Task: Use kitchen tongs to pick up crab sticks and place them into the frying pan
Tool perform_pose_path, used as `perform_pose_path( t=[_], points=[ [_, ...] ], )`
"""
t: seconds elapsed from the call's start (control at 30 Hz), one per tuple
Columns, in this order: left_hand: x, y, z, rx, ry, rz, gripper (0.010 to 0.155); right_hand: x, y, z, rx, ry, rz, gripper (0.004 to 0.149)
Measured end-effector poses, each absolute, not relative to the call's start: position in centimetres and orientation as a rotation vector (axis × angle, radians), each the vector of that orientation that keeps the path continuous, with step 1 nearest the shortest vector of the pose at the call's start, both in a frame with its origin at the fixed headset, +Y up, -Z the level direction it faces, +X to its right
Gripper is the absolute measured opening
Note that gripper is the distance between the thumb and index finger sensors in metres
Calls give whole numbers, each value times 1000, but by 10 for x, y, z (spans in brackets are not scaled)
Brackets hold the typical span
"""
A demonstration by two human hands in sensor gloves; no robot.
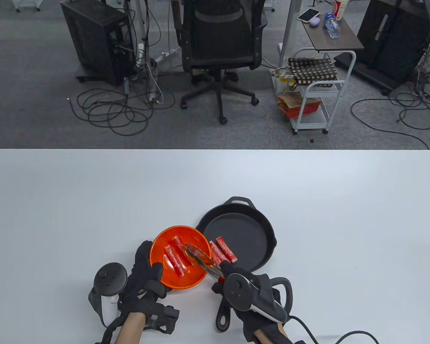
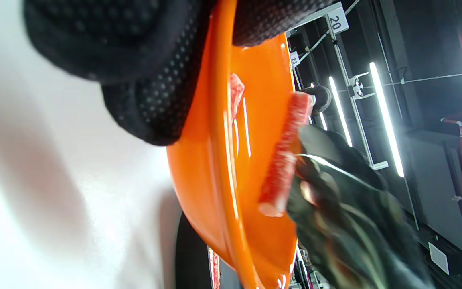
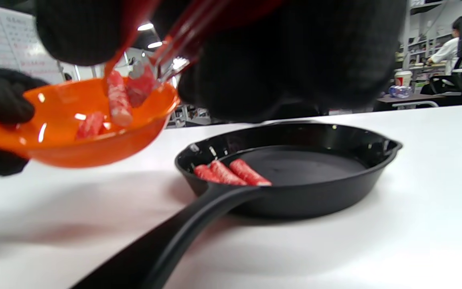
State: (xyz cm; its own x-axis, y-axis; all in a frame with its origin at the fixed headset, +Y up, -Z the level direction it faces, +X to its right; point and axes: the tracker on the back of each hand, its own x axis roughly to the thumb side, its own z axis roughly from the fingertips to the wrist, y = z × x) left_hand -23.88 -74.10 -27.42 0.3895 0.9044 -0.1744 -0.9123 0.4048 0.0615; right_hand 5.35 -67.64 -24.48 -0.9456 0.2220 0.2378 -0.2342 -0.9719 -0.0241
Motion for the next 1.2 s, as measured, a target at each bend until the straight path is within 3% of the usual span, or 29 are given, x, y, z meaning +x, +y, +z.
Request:
perform_pose_path(
  t=[0.3,0.5,0.73,1.2],
  points=[
    [-241,-741,-274,-47,211,1161,66,102,-671,-259,87,-126,2850,60],
    [-241,-741,-274,-47,213,1163,66,122,-688,-272,-43,12,2909,60],
    [-241,-741,-274,-47,213,1163,66,123,-711,-284,-82,224,3003,59],
    [-241,-741,-274,-47,213,1163,66,111,-720,-286,-71,259,3087,60]
  ],
)
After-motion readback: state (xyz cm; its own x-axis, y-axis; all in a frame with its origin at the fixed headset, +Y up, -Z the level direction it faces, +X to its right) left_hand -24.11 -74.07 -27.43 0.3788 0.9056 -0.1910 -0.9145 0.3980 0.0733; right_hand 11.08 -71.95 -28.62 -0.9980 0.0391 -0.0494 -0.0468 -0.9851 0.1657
